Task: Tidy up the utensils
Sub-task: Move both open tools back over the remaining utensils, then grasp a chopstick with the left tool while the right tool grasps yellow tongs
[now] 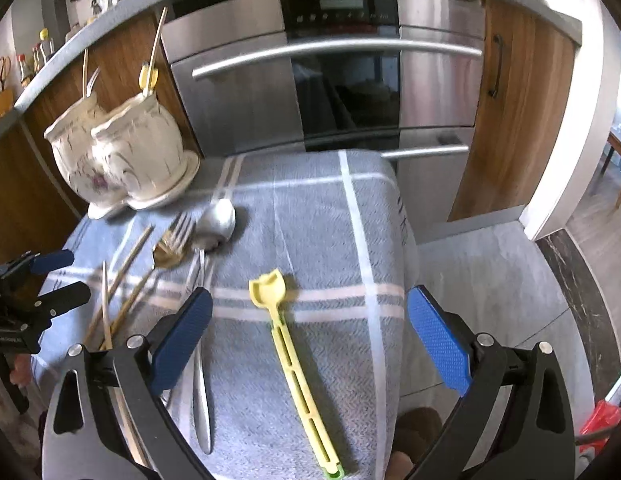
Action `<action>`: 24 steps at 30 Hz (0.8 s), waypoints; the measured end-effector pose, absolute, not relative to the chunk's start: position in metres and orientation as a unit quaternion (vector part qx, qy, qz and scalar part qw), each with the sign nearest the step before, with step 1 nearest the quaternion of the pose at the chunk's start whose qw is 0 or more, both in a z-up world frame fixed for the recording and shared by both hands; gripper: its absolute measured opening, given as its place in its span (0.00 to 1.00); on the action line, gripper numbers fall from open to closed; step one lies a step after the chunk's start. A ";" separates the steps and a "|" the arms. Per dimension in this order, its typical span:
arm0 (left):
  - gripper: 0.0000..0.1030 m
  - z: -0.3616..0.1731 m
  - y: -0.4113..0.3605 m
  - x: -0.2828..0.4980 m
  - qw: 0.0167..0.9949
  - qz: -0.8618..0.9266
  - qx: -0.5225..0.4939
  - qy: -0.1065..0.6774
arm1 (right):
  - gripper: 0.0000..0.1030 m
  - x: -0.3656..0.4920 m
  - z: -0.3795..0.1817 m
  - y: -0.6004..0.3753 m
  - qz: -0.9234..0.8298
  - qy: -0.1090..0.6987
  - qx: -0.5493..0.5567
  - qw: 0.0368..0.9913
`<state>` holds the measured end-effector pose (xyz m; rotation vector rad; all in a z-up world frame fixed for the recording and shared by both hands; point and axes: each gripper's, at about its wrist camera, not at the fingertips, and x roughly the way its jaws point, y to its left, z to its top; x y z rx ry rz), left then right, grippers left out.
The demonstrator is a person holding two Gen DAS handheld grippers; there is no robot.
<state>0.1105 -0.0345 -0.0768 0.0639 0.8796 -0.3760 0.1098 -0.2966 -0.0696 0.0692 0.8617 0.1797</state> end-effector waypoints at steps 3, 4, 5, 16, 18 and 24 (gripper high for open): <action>0.88 -0.079 -0.037 0.112 0.883 -0.191 0.024 0.428 | 0.86 0.111 -0.074 -0.293 0.098 0.429 0.033 0.897; 0.82 -0.080 -0.037 0.112 0.880 -0.197 0.018 0.432 | 0.84 0.111 -0.077 -0.291 0.102 0.436 0.028 0.894; 0.79 -0.081 -0.038 0.113 0.878 -0.201 0.016 0.435 | 0.80 0.111 -0.079 -0.289 0.102 0.440 0.023 0.892; 0.36 -0.090 -0.044 0.121 0.868 -0.209 -0.001 0.450 | 0.47 0.110 -0.083 -0.283 0.111 0.457 0.005 0.883; 0.31 -0.089 -0.045 0.122 0.869 -0.210 -0.002 0.449 | 0.44 0.110 -0.083 -0.281 0.115 0.457 0.001 0.882; 0.28 -0.087 -0.044 0.125 0.872 -0.207 -0.007 0.444 | 0.33 0.106 -0.083 -0.273 0.116 0.459 -0.041 0.880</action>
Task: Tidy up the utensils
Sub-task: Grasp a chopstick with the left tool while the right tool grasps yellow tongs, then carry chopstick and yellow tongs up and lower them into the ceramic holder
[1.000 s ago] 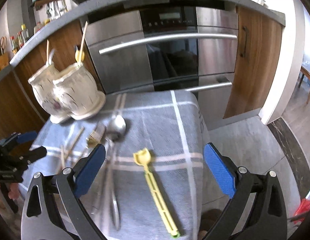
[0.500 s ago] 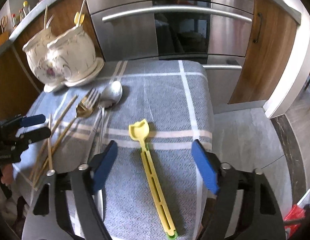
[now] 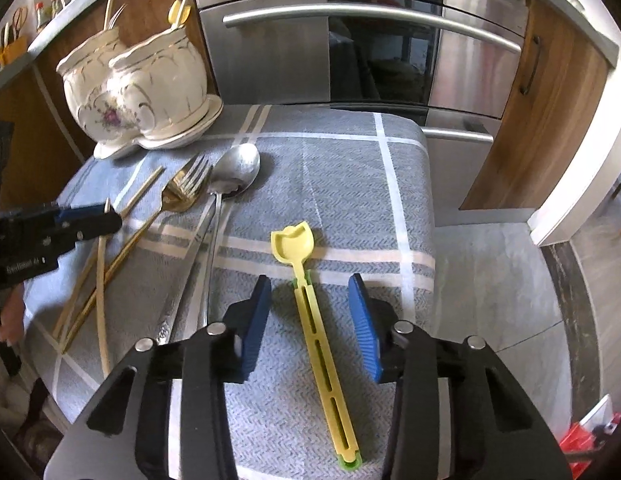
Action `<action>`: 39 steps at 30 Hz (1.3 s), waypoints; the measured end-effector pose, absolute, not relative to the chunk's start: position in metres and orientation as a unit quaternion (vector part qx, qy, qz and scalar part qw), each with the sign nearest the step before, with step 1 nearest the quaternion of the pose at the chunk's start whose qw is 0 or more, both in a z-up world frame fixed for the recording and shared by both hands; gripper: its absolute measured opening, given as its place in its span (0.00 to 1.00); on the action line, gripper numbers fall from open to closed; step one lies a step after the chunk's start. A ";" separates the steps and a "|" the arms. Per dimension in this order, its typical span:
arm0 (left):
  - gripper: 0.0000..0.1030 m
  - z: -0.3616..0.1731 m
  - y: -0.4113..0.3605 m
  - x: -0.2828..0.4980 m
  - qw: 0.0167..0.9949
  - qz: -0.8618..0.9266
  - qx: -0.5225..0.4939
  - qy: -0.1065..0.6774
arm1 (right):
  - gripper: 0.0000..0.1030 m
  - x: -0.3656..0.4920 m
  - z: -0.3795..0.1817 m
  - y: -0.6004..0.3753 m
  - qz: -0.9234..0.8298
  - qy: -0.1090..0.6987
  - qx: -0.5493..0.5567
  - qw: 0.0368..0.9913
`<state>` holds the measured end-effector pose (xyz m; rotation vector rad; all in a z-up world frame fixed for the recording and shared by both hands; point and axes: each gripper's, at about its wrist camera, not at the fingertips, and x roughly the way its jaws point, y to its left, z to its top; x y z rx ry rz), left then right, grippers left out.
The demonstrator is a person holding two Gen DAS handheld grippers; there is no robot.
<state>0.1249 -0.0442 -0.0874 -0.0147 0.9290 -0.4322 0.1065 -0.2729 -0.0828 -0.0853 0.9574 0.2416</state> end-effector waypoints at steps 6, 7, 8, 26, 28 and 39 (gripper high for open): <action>0.16 -0.084 -0.042 0.127 0.872 -0.211 -0.009 0.441 | 0.15 0.105 -0.083 -0.269 0.124 0.459 -0.059 0.878; 0.13 -0.084 -0.042 0.127 0.872 -0.212 -0.007 0.440 | 0.12 0.104 -0.083 -0.267 0.126 0.459 -0.061 0.878; 0.12 -0.084 -0.043 0.127 0.872 -0.213 -0.006 0.441 | 0.10 0.103 -0.083 -0.267 0.126 0.458 -0.060 0.878; 0.05 -0.044 -0.024 0.108 0.898 -0.226 -0.019 0.376 | 0.09 0.097 -0.051 -0.281 0.157 0.374 0.048 0.913; 0.05 -0.038 -0.018 0.105 0.902 -0.226 -0.022 0.366 | 0.09 0.096 -0.047 -0.281 0.158 0.363 0.059 0.916; 0.05 0.044 0.026 0.101 0.942 -0.212 -0.037 0.259 | 0.10 0.116 0.010 -0.246 0.211 0.273 0.099 0.933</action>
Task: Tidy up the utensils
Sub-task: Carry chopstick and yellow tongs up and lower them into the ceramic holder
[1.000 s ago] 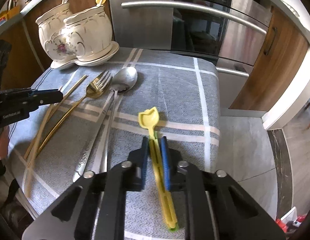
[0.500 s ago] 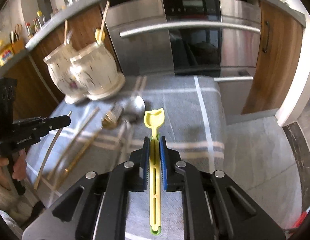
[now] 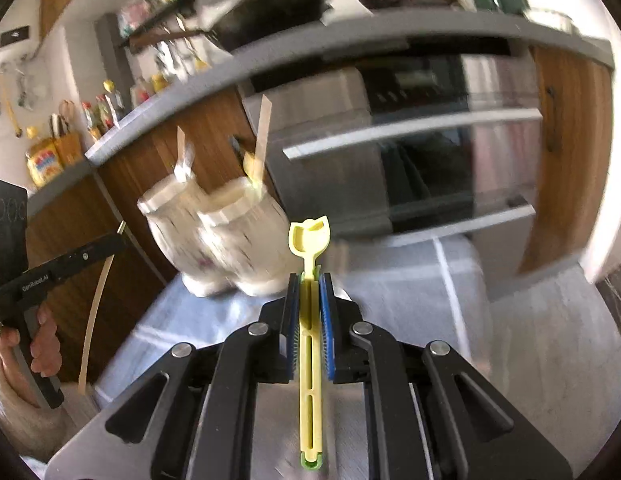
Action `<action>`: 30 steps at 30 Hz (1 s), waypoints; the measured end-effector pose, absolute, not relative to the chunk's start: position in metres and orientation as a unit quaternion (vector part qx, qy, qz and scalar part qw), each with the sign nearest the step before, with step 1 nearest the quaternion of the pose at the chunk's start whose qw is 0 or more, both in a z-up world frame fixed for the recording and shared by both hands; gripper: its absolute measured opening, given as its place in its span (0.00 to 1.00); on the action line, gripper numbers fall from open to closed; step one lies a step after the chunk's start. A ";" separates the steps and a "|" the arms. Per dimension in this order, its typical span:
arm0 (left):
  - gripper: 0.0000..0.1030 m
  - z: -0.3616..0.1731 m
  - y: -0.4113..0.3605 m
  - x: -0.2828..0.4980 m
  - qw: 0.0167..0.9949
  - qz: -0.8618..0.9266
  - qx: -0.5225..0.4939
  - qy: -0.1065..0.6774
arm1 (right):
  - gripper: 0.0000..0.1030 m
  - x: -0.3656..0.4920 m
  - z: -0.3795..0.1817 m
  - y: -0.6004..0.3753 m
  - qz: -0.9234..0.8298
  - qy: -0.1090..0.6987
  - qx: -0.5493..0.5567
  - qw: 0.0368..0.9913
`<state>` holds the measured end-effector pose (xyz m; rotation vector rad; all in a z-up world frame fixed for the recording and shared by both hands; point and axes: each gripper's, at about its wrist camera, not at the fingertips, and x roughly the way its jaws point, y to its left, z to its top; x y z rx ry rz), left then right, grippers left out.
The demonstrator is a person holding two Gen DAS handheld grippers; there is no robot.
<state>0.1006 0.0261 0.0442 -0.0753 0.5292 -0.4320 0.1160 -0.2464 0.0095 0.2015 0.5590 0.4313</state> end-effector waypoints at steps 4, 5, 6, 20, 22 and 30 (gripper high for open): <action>0.05 0.081 0.043 0.119 0.956 -0.195 -0.043 0.214 | 0.10 0.138 0.037 -0.220 0.236 0.231 0.101 0.938; 0.05 0.087 0.045 0.123 0.958 -0.193 -0.044 0.207 | 0.10 0.143 0.042 -0.214 0.240 0.225 0.103 0.939; 0.05 0.094 0.048 0.128 0.960 -0.190 -0.046 0.199 | 0.10 0.149 0.046 -0.209 0.242 0.218 0.106 0.939; 0.05 0.128 0.063 0.219 0.981 -0.138 -0.072 0.120 | 0.10 0.237 0.053 -0.162 0.241 0.175 0.168 0.940; 0.05 0.127 0.064 0.229 0.983 -0.130 -0.076 0.108 | 0.10 0.244 0.048 -0.159 0.242 0.174 0.171 0.939; 0.05 0.119 0.061 0.244 0.986 -0.117 -0.083 0.079 | 0.10 0.250 0.037 -0.153 0.242 0.162 0.163 0.943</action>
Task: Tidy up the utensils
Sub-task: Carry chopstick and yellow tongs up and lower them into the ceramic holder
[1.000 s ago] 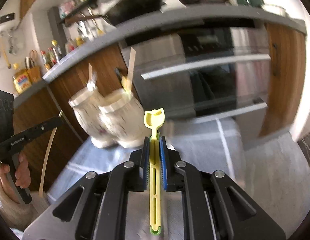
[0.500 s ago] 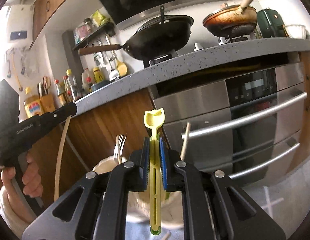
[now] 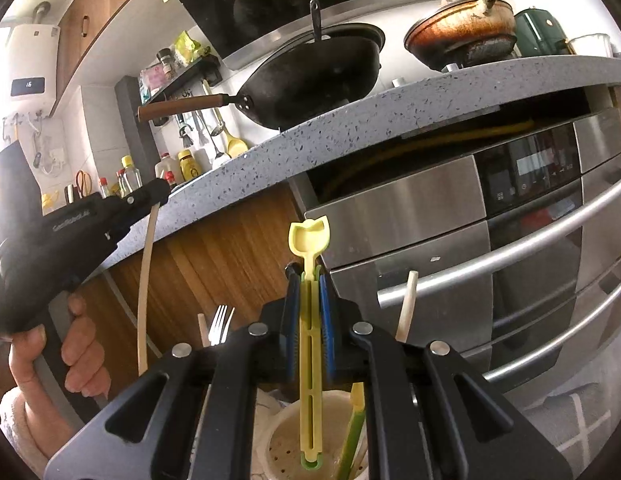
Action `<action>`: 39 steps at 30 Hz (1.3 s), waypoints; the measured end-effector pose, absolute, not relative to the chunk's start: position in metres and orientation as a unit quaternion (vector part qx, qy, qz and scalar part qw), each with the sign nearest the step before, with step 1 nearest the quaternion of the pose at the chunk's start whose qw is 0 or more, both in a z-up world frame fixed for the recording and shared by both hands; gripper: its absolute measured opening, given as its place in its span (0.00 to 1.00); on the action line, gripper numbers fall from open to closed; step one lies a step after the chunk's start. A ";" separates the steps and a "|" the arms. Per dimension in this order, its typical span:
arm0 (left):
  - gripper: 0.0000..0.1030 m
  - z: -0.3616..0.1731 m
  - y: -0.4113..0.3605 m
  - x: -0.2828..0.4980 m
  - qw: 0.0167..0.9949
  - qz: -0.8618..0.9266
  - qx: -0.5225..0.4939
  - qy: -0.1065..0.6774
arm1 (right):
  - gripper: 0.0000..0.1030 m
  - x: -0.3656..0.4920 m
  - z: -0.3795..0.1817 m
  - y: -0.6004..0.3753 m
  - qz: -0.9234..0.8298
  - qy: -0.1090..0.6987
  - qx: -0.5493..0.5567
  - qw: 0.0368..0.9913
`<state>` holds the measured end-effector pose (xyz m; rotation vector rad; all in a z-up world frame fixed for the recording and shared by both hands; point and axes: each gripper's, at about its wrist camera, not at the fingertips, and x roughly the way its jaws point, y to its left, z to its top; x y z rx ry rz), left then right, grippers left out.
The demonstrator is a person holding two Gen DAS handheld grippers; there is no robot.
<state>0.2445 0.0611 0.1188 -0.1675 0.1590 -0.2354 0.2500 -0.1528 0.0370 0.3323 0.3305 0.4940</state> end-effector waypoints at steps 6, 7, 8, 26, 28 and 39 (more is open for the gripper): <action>0.05 0.105 0.053 0.250 0.989 -0.109 -0.068 0.075 | 0.10 0.248 0.027 -0.150 0.247 0.173 0.153 0.941; 0.05 0.102 0.053 0.250 0.989 -0.110 -0.066 0.079 | 0.10 0.247 0.026 -0.149 0.249 0.176 0.150 0.940; 0.05 0.100 0.053 0.248 0.988 -0.112 -0.064 0.084 | 0.10 0.247 0.025 -0.148 0.251 0.178 0.148 0.940; 0.05 0.054 0.073 0.192 0.971 -0.152 -0.023 0.182 | 0.10 0.213 0.038 -0.157 0.243 0.136 0.117 0.953; 0.05 0.053 0.069 0.188 0.973 -0.150 -0.010 0.176 | 0.10 0.218 0.037 -0.151 0.240 0.137 0.113 0.954; 0.05 0.053 0.069 0.186 0.973 -0.154 -0.002 0.172 | 0.10 0.229 0.006 -0.133 0.266 0.221 0.072 0.935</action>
